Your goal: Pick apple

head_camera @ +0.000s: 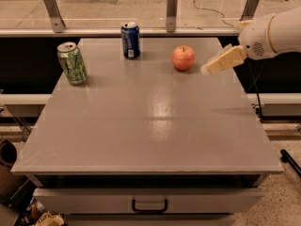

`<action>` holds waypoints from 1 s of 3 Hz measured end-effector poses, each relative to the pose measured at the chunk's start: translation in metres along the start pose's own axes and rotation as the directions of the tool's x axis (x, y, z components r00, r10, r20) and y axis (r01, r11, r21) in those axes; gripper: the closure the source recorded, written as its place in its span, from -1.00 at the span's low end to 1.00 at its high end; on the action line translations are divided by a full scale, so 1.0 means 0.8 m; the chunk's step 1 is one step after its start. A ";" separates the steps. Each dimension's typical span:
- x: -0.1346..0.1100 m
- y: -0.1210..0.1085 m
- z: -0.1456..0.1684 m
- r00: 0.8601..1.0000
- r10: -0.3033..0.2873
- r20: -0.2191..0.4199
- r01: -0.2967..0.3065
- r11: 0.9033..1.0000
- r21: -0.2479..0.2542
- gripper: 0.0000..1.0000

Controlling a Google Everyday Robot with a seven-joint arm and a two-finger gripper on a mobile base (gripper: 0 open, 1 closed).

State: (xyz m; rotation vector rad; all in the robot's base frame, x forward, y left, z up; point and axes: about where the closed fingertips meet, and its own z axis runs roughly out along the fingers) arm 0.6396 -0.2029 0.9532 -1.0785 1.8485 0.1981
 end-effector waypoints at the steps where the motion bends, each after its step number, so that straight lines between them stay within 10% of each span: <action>1: -0.003 -0.020 0.045 0.997 0.052 0.058 -0.051 0.998 -0.021 -1.00; 3: -0.009 -0.035 0.125 0.981 0.146 0.131 -0.134 0.986 -0.095 -1.00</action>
Offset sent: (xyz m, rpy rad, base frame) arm 0.0976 0.0331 -0.0410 0.2313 0.0457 0.0165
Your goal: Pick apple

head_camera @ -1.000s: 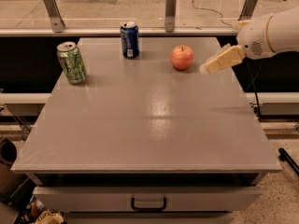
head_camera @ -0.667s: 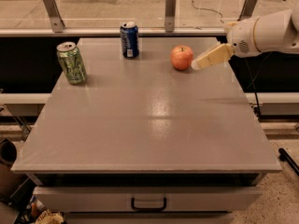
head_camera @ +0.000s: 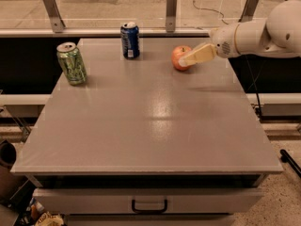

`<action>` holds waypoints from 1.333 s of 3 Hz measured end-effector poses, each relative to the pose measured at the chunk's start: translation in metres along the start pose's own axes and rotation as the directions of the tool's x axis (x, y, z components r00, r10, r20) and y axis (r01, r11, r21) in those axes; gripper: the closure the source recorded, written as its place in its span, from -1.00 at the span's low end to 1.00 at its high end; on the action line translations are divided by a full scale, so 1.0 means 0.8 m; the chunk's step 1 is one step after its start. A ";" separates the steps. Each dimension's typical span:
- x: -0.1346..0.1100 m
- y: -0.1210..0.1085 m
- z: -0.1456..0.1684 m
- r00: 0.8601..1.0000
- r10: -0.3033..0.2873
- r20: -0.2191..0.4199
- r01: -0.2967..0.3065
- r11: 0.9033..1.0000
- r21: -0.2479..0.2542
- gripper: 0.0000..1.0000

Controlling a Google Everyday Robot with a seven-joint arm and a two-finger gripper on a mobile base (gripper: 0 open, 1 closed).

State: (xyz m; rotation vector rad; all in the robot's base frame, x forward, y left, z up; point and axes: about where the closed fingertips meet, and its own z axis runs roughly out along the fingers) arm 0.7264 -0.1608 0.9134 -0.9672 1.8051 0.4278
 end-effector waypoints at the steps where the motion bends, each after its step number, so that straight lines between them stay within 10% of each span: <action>1: 0.001 0.001 0.030 0.998 0.031 0.047 -0.030 0.999 -0.020 -1.00; 3: 0.019 0.008 0.068 0.988 0.081 0.132 -0.079 0.997 -0.018 -1.00; 4: 0.022 0.015 0.087 0.983 0.090 0.159 -0.085 0.996 -0.036 -0.63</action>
Offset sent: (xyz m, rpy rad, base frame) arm 0.0280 0.0292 -0.0389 0.1895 -0.0443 -0.0239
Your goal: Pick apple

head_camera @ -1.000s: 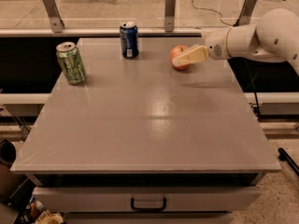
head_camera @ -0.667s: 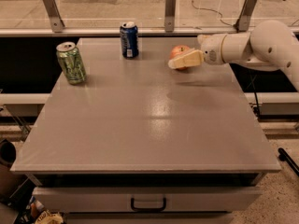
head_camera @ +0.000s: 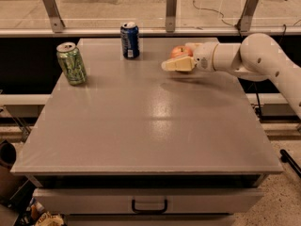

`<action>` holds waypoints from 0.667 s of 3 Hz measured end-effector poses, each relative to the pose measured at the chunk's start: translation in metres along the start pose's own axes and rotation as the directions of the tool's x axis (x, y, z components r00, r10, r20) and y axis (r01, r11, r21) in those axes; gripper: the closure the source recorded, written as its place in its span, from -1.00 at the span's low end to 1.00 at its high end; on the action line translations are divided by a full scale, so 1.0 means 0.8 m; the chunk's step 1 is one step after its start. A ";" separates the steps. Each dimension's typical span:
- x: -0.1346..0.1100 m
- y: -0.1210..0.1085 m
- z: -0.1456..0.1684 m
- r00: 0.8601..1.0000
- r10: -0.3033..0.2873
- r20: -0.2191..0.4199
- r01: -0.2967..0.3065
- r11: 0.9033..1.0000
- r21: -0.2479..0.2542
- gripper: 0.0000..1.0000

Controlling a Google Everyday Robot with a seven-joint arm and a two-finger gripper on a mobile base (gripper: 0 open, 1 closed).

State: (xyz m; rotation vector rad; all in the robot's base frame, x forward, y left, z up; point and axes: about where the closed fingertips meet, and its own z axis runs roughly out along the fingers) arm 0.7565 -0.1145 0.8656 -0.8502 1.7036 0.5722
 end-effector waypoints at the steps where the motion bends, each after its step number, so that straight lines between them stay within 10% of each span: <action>1: 0.001 0.003 0.004 1.000 0.001 0.002 -0.001 1.000 -0.006 -0.17; 2: 0.001 0.005 0.008 1.000 0.001 0.002 -0.001 1.000 -0.010 0.27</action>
Offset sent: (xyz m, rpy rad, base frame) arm 0.0005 0.0035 -0.0015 0.0029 0.0004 0.0049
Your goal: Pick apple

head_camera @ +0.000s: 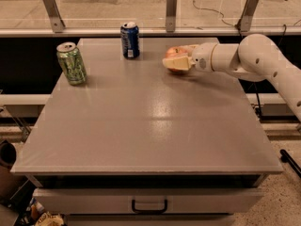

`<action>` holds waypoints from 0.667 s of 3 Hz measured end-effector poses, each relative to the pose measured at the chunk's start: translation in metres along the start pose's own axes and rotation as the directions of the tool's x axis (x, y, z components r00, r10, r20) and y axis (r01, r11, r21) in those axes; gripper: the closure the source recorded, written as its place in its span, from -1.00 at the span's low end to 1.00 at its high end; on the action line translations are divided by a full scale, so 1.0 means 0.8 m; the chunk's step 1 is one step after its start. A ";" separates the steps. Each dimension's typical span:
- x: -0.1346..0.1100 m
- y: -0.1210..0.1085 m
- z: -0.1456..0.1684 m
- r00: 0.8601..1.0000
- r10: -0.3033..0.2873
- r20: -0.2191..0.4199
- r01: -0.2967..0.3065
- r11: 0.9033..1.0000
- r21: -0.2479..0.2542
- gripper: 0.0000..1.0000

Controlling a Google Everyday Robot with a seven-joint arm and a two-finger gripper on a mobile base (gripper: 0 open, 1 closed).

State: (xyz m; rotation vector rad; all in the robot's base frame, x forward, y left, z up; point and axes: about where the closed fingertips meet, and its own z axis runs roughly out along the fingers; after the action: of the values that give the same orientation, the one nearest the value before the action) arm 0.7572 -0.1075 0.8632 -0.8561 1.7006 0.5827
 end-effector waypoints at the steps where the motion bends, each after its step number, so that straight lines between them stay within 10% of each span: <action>1: 0.000 0.002 0.003 1.000 0.000 0.000 0.000 1.000 -0.005 0.76; 2: 0.000 0.004 0.006 1.000 0.000 0.000 0.000 1.000 -0.009 1.00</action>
Offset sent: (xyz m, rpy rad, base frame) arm 0.0001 0.0026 -0.0007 0.0006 0.0012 0.0038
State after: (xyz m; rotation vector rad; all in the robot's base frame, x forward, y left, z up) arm 0.7575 -0.1016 0.8615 -0.8622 1.6995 0.5910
